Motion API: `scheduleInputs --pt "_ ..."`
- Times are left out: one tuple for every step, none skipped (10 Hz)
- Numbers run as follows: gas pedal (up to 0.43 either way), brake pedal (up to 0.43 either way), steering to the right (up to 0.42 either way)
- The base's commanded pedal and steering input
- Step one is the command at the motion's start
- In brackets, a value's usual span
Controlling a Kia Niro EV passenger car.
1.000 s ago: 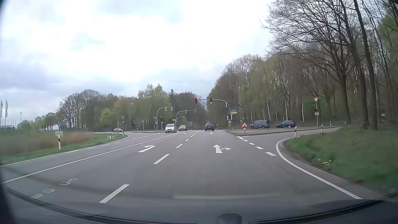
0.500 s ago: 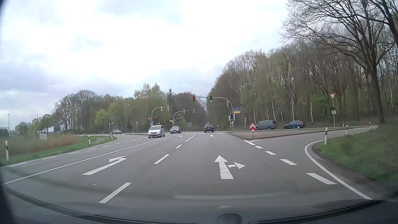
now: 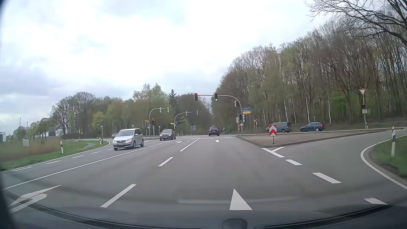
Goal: Follow the waypoints while adhering to traffic rules and regulations
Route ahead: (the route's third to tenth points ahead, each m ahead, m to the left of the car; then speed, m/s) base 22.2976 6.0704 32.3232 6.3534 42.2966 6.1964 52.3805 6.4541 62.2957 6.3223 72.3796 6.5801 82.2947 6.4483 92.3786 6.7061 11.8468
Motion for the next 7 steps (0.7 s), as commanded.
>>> scheduleInputs --pt "0.150 0.000 -0.005" --pt "0.150 0.006 -0.004" --pt "0.150 0.000 -0.004" --pt "0.150 0.000 -0.003" --pt "0.150 0.000 -0.003" --pt "0.150 0.006 -0.002" --pt "0.150 0.000 -0.002"
